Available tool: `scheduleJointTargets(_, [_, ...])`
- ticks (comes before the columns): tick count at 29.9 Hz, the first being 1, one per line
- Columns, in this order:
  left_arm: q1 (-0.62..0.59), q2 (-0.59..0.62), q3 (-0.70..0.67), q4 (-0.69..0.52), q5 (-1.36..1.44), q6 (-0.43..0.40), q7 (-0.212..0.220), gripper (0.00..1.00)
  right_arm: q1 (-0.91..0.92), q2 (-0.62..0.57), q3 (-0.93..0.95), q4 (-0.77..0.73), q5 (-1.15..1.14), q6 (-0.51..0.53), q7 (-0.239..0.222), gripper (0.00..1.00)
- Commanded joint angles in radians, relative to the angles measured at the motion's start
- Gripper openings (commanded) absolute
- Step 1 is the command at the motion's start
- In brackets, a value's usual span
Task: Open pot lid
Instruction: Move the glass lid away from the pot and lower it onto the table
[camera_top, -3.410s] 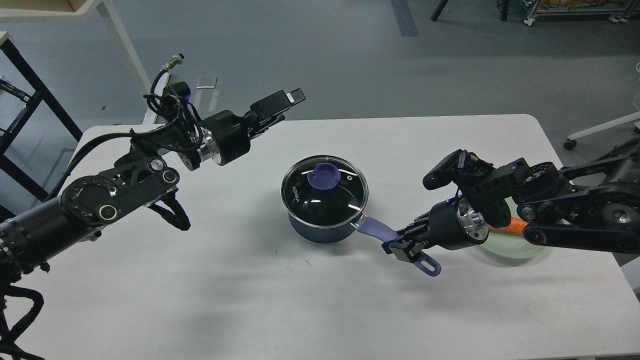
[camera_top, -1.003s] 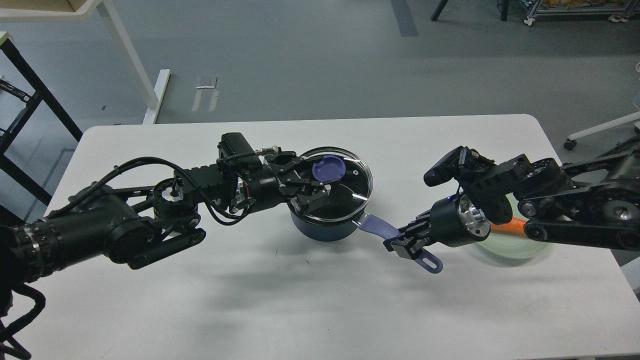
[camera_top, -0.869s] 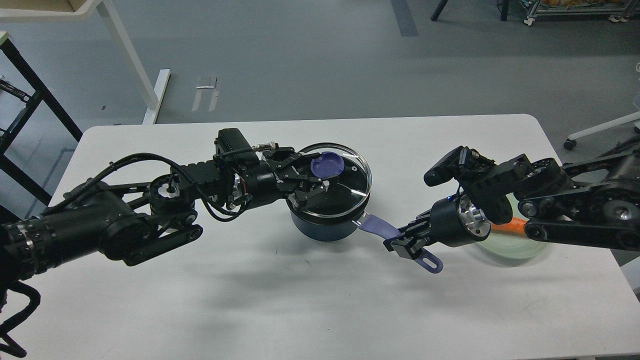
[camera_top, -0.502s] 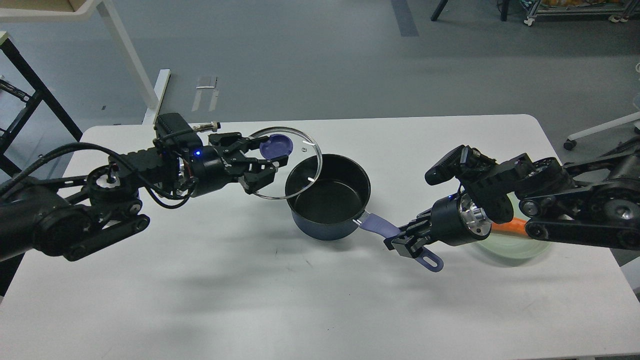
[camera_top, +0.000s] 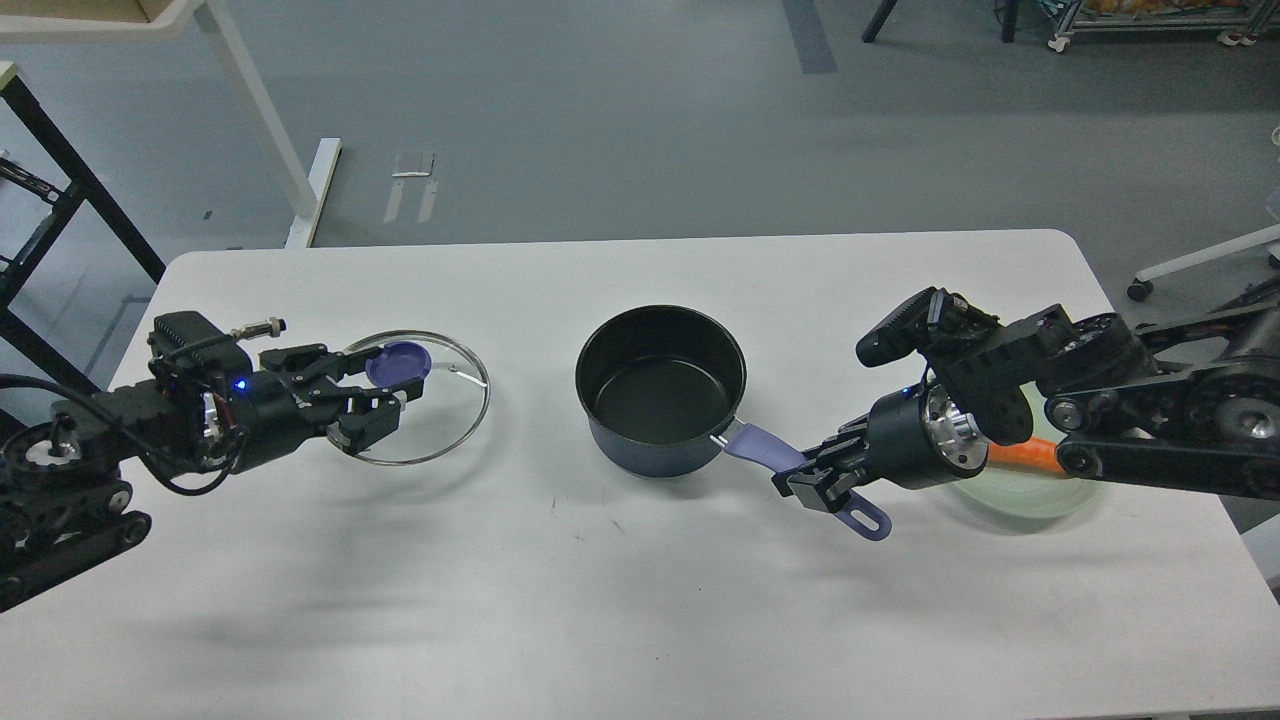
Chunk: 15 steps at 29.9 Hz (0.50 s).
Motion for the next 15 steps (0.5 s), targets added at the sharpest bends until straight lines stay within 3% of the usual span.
scheduleJointTargets(1, [0.051, -0.006, -0.001, 0.061, -0.001, 0.030, -0.005, 0.36, 0.000, -0.002, 0.000, 0.000, 0.000, 0.000, 0.000, 0.27])
scheduleJointTargets(15, [0.056, -0.016, 0.001, 0.153, -0.028, 0.040, -0.028, 0.39, 0.001, -0.002, 0.000, 0.000, 0.000, 0.000, -0.002, 0.28])
